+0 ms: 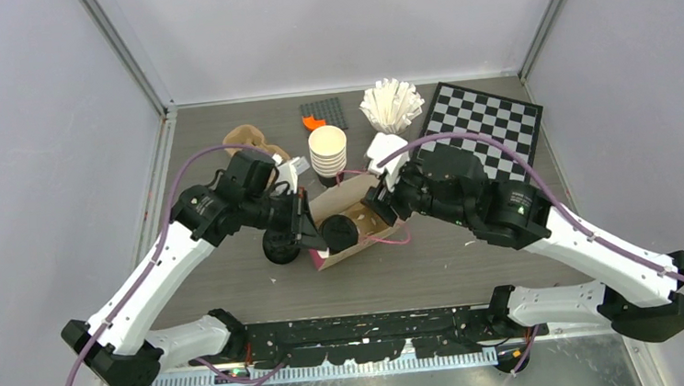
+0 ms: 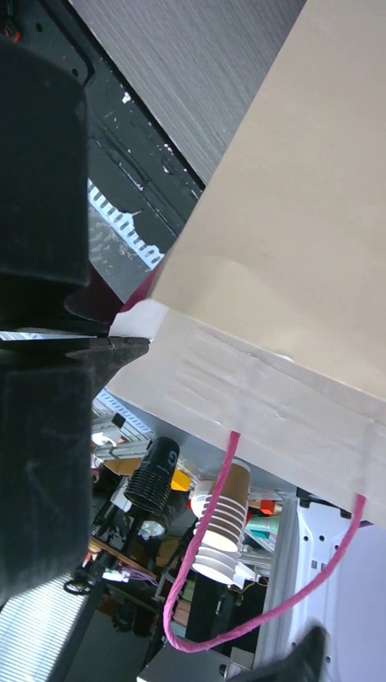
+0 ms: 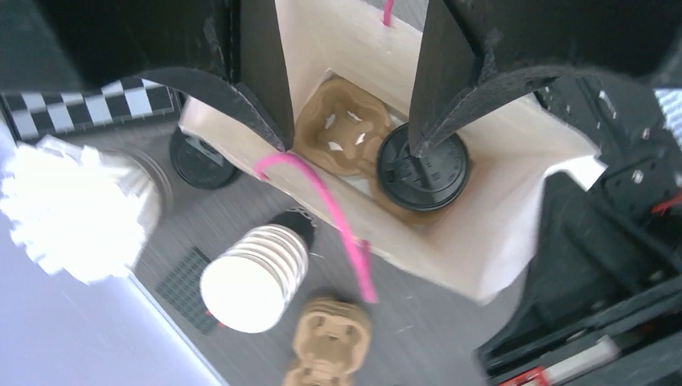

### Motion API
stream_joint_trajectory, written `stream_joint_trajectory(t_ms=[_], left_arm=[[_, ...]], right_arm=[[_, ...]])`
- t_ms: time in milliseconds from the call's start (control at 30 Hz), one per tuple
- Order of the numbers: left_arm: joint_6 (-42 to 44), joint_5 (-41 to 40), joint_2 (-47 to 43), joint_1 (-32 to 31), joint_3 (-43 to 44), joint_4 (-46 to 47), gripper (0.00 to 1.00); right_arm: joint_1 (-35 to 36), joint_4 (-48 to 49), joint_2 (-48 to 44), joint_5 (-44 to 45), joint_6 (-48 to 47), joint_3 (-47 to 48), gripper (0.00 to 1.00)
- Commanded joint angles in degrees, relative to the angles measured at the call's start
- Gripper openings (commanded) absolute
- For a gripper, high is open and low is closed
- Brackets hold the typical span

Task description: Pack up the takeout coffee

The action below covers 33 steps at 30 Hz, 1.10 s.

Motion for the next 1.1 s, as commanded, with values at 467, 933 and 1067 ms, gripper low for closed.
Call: stream_joint_trajectory(t_ms=[467, 933, 1067], left_arm=[[-0.5, -0.5, 2.7, -0.2, 3.6, 2.5, 0.02], [-0.1, 0.1, 4.5, -0.2, 4.9, 3.0, 0.03], [0.1, -0.4, 5.1, -0.2, 5.8, 2.6, 0.10]], right_arm=[[-14.8, -21.4, 10.6, 13.8, 21.1, 17.4, 0.76], [-17.8, -26.3, 13.9, 8.1, 24.3, 15.9, 0.60], [-18.0, -27.9, 15.4, 8.2, 24.7, 16.0, 0.49]])
